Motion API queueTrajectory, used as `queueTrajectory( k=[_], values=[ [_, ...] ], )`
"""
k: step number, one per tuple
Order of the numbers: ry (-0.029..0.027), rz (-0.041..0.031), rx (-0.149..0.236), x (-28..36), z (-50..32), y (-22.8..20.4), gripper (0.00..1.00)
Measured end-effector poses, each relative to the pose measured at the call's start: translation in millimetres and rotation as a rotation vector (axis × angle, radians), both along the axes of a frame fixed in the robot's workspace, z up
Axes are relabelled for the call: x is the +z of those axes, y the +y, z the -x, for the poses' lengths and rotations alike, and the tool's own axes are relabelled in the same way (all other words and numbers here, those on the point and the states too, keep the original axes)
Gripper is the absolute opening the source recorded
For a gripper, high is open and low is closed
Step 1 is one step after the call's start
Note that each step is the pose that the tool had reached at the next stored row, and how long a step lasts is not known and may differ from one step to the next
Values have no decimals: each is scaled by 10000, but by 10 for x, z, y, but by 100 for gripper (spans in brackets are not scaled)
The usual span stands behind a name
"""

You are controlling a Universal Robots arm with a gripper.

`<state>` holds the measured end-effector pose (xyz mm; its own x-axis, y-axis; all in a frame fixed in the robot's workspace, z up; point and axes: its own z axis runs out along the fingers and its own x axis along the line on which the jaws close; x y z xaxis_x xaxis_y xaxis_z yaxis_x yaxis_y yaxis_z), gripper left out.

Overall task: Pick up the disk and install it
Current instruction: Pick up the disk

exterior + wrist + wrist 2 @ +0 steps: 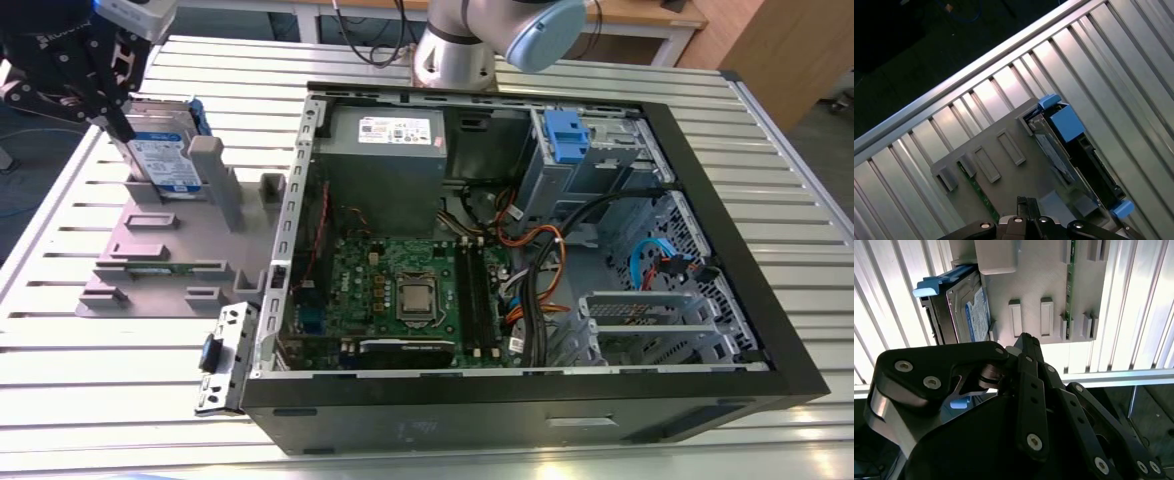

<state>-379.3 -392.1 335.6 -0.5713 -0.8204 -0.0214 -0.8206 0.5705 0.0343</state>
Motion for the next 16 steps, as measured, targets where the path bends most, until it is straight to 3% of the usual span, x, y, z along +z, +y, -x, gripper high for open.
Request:
queueTrajectory(
  k=[16],
  values=[
    [0, 0, 280, 0, 0, 0, 11]
  ],
)
